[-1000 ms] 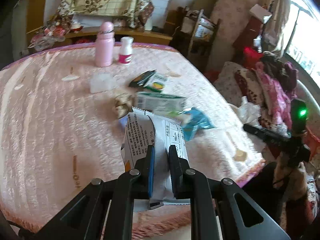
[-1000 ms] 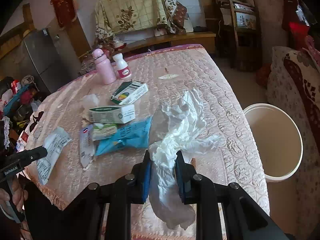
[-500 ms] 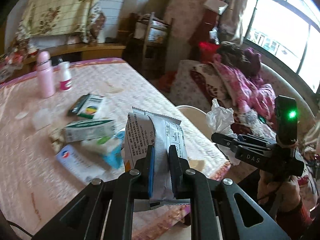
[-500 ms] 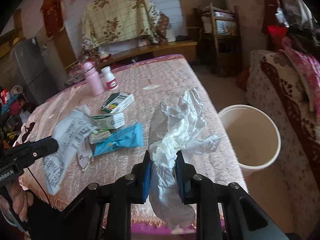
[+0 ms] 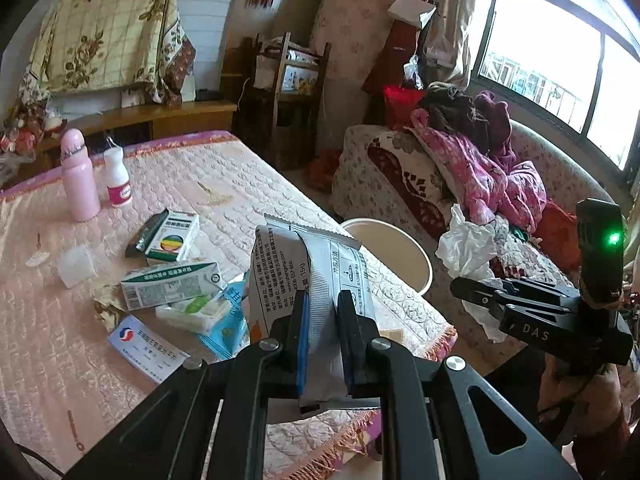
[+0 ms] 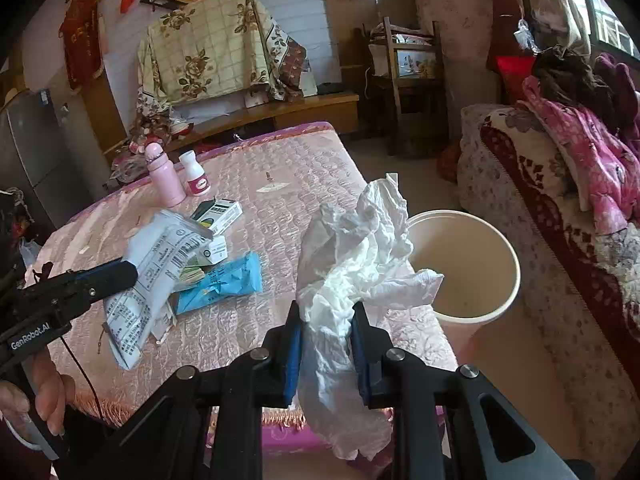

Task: Collect trash
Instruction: 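Carry both items over the white bucket and open both tools to drop them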

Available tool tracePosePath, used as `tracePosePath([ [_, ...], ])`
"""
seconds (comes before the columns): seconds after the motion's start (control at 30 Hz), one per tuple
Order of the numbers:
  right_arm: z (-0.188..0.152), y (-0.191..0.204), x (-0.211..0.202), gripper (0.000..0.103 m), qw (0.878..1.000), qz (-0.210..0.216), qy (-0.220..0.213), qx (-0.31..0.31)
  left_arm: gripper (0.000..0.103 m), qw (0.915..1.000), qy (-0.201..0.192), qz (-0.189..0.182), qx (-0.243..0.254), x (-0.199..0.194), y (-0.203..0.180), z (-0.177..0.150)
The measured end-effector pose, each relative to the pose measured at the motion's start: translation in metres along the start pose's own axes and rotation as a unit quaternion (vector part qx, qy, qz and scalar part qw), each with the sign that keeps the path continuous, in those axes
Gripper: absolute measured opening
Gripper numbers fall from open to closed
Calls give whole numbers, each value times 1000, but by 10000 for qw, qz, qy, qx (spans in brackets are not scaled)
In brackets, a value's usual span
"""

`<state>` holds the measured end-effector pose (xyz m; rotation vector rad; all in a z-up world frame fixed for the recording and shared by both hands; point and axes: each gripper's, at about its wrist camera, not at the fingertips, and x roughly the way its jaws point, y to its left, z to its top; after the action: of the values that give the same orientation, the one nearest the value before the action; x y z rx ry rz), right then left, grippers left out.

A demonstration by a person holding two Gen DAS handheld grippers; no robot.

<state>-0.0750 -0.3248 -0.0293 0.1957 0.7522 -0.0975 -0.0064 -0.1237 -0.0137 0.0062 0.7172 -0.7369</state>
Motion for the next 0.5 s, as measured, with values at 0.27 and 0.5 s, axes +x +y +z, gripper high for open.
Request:
tracePosePath([
  [0.27, 2, 7, 4, 24, 9996, 18, 259, -145, 15, 9993, -300, 187, -124, -23, 1, -2],
  [0.5, 13, -12, 13, 24, 9994, -81, 178, -282, 15, 9994, -145, 240, -181, 1, -9, 11],
])
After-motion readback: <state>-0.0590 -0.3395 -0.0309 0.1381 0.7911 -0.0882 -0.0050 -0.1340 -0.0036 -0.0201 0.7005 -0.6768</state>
